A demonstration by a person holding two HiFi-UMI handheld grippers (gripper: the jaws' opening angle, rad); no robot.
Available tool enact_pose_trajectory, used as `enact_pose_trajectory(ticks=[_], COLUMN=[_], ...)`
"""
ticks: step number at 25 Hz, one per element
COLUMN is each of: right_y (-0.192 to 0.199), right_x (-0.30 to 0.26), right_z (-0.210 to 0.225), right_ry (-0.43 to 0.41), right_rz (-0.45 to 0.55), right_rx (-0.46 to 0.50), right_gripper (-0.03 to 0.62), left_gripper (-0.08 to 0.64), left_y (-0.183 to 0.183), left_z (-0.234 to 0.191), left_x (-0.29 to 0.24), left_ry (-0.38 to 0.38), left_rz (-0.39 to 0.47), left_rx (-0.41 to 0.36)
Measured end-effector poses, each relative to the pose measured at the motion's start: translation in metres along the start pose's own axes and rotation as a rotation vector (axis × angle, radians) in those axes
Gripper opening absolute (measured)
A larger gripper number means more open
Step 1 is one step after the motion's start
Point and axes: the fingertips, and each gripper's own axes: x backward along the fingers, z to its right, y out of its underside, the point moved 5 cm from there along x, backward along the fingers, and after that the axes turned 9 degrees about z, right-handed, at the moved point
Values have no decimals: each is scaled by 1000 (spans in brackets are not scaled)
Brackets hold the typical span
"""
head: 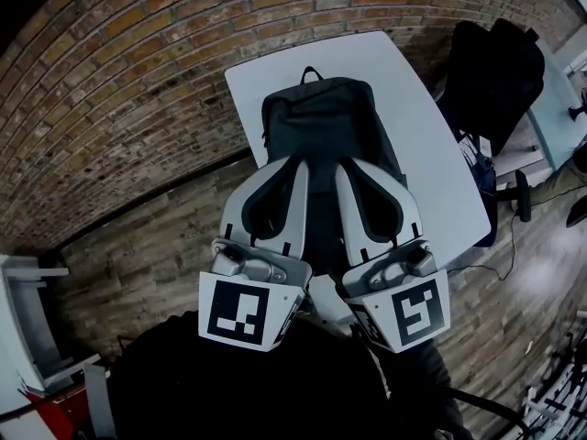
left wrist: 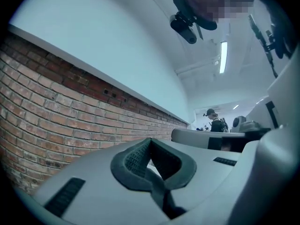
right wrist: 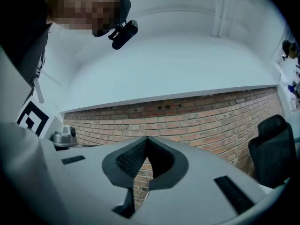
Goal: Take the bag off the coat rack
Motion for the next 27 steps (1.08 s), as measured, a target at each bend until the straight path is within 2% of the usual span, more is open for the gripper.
enact_pose_trajectory(ticks=[3, 7, 12, 17, 21, 27], right_y=[-10, -18, -24, -26, -24, -19], right_x=[8, 14, 18, 13, 6, -3], right_z=[-5, -10, -13, -16, -17, -15], right_ry=[-3, -4, -3, -7, -9, -3], right_rz=[14, 23, 39, 43, 42, 41], right_rx=[17, 32, 38, 49, 52, 51], right_gripper=[8, 8, 8, 8, 8, 8], left_gripper=[9, 9, 9, 9, 9, 9], left_y=[-7, -12, -15, -17, -15, -12], left_z=[11, 17, 24, 19, 13, 5], left_x=[9, 17, 21, 20, 19, 11], left_ry=[-2, 5, 8, 15, 41, 32], left_rz=[4, 15, 15, 13, 21, 6], left_rx=[10, -24, -8, -11, -62, -30])
